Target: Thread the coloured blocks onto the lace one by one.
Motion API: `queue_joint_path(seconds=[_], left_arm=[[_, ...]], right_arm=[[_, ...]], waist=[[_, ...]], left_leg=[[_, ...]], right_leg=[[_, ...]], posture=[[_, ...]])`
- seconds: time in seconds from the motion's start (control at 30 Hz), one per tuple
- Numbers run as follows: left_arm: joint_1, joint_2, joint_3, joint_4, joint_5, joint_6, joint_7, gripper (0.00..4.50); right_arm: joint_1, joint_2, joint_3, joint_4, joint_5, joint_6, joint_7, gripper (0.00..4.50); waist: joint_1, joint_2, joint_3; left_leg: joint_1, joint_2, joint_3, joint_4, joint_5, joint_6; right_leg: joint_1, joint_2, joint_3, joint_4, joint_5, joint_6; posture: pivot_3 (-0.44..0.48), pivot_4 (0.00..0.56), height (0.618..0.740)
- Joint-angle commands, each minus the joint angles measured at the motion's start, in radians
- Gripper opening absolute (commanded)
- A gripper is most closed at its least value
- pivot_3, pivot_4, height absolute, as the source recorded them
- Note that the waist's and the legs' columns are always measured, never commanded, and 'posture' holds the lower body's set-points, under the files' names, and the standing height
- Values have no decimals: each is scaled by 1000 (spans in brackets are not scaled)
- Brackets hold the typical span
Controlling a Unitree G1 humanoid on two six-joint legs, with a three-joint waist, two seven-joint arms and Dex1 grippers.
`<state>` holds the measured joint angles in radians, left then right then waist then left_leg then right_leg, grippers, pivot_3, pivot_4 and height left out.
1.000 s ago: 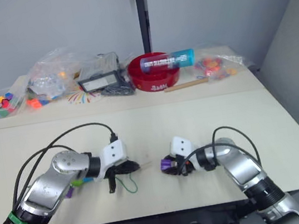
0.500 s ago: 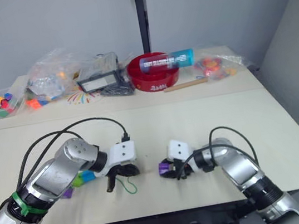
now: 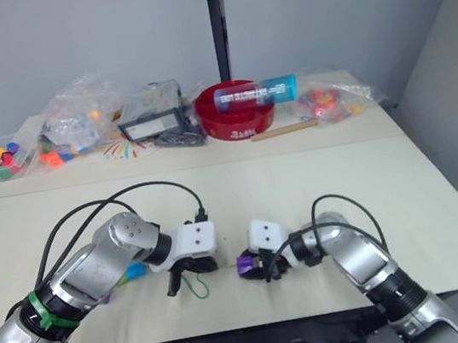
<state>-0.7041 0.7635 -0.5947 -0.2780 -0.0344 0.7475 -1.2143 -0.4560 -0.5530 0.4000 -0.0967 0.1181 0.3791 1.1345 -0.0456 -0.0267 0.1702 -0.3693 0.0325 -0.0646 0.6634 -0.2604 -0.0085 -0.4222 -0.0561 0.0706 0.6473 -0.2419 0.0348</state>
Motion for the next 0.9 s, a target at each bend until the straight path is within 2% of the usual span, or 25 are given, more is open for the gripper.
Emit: queue_joint_path(seconds=[0.03,0.9], left_arm=[[-24,-12,-3,-30,6,9,-8,61],[-39,-22,36,-61,0,51,-9,61]], right_arm=[[-10,11,11,-5,-4,9,-3,1377],[-2,6,23,15,-38,18,-8,1377]], waist=[[0,0,0],[-1,0,0]], left_leg=[[0,0,0,0,0,0],[0,0,0,0,0,0]], right_leg=[[0,0,0,0,0,0],[0,0,0,0,0,0]], posture=[[0,150,731],[0,150,731]])
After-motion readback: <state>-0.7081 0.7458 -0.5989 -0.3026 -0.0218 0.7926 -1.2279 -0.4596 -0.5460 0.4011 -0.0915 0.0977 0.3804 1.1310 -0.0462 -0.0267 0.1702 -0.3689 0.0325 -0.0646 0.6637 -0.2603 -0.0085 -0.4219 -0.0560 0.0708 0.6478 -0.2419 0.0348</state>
